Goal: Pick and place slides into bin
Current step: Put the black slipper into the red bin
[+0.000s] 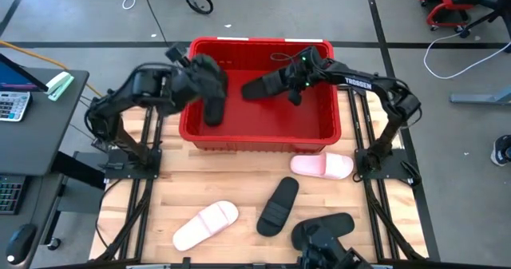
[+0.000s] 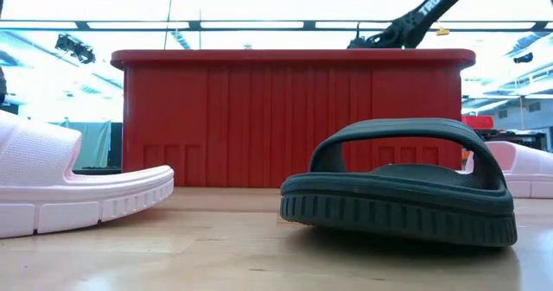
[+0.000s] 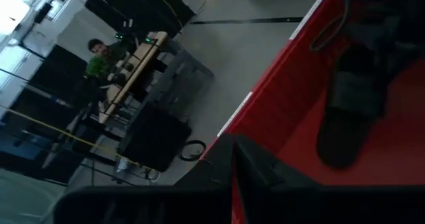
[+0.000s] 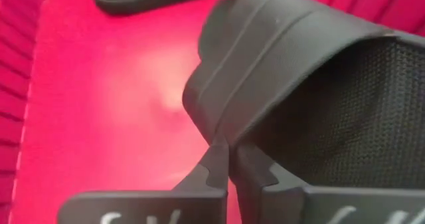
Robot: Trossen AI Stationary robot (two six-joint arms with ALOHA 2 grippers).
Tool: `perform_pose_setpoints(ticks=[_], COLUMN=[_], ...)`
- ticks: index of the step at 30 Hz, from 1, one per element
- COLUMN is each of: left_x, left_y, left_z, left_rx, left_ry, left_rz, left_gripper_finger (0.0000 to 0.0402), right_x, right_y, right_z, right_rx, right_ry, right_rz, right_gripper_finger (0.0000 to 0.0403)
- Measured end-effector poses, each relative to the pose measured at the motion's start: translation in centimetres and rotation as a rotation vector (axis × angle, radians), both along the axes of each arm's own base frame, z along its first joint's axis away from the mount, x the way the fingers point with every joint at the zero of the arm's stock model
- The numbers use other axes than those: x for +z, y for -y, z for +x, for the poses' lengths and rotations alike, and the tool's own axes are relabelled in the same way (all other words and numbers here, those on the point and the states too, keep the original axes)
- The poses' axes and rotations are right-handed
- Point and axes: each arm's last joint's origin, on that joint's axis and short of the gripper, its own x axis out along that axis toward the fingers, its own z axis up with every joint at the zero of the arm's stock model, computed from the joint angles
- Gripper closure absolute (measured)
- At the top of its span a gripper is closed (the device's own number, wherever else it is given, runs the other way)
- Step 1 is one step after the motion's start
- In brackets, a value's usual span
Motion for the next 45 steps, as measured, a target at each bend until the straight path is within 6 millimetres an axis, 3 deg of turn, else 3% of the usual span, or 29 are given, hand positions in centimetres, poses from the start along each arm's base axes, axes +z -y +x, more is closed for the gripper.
perform_pose_setpoints(ticks=[7, 16, 22, 28, 33, 37, 40, 45], left_x=[0.1, 0.0, 0.0, -0.2, -0.5, -1.3, -2.1, -3.6], left_y=[-2.7, -4.6, -5.1, -5.0, -4.7, -4.4, -4.0, -2.6], left_z=[0.0, -0.4, -0.6, -0.5, -0.2, 0.2, 0.9, 3.0], left_rx=[-0.010, 0.016, 0.036, 0.002, -0.133, -0.258, -0.336, -0.422], left_ry=[-0.017, -0.036, -0.037, -0.041, -0.031, -0.065, -0.098, -0.180], left_rz=[-0.044, -0.067, -0.068, -0.096, -0.204, -0.327, -0.407, -0.464], left_gripper_finger=[0.0382, 0.0392, 0.0377, 0.0388, 0.0392, 0.0379, 0.0363, 0.0330], right_x=[-1.1, -0.2, 2.8, 7.7, 12.2, 14.6, 15.0, 14.1], right_y=[0.5, 0.4, -0.5, -2.7, -6.5, -11.4, -15.9, -24.0], right_z=[0.1, -0.2, -0.8, -2.1, -3.0, -3.1, -2.6, -1.6], right_rx=[-0.056, -0.122, -0.149, -0.161, -0.110, 0.061, 0.203, 0.444], right_ry=[-0.047, -0.048, 0.029, 0.146, 0.302, 0.405, 0.408, 0.353], right_rz=[-0.002, -0.009, -0.038, -0.109, -0.089, 0.045, 0.146, 0.295], right_gripper_finger=[0.0353, 0.0265, 0.0217, 0.0205, 0.0212, 0.0220, 0.0225, 0.0230])
